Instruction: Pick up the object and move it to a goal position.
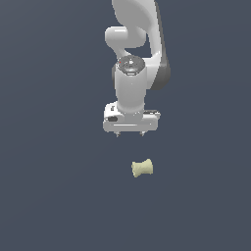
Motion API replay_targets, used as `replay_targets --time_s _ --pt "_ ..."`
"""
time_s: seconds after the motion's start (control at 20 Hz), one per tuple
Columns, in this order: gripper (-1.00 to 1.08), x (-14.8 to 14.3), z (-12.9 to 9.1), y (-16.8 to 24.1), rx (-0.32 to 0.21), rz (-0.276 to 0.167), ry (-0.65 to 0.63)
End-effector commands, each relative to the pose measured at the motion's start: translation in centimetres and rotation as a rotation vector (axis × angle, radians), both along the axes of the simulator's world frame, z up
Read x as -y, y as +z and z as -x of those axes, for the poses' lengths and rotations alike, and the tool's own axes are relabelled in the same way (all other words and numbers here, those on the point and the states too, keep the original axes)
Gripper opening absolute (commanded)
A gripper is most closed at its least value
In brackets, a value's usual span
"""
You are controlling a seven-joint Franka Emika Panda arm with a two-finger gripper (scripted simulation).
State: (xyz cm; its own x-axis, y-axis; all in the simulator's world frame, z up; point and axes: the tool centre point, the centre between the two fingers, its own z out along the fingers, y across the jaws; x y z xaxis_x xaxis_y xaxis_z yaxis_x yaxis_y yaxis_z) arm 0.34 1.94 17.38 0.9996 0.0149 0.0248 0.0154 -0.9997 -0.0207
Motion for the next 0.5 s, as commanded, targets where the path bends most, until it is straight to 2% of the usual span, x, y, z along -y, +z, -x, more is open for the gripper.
replay_targets --time_s 0.0,0.45 --pt "1.00 0.0 0.0 0.0 0.000 0.000 0.000" --pt "1.00 -2.0 -0.1 -0.5 -0.003 -0.023 -0.016"
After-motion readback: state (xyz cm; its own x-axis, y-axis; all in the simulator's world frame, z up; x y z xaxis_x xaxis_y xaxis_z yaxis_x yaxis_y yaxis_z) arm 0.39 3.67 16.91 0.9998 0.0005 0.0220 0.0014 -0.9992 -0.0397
